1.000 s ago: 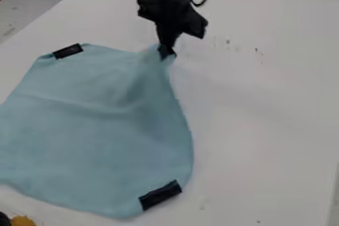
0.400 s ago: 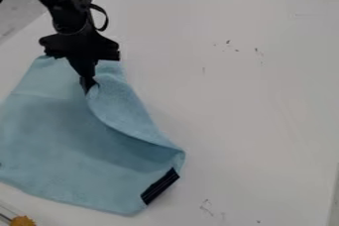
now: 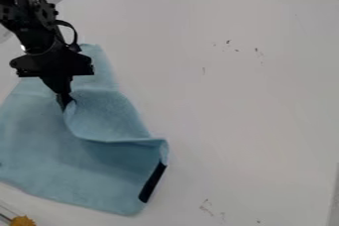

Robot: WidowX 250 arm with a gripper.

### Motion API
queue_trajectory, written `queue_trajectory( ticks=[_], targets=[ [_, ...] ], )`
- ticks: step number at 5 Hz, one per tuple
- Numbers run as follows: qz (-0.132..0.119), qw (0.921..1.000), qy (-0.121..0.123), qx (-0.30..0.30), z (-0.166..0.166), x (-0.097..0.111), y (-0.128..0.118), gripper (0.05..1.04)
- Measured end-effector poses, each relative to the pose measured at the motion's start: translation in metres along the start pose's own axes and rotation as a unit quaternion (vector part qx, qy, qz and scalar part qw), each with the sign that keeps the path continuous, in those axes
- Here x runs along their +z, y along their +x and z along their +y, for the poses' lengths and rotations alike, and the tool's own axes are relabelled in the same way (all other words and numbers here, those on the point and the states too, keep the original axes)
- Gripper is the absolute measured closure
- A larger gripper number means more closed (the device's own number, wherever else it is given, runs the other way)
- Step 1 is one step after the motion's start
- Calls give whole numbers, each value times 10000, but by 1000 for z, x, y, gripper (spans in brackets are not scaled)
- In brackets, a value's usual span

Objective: Fold the cloth from top right to bottom left

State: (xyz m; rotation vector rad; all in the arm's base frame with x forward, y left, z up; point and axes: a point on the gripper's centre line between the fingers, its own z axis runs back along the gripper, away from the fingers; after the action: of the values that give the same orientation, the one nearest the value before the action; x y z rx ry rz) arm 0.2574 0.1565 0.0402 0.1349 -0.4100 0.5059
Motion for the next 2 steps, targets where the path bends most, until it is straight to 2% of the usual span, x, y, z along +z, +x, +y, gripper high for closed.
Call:
queue_trajectory(
  ticks=[1, 2],
  targets=[
    [81, 10000, 28, 48, 8, -1, -9, 1009],
    [50, 10000, 40, 14, 20, 3, -13, 862]
  ],
)
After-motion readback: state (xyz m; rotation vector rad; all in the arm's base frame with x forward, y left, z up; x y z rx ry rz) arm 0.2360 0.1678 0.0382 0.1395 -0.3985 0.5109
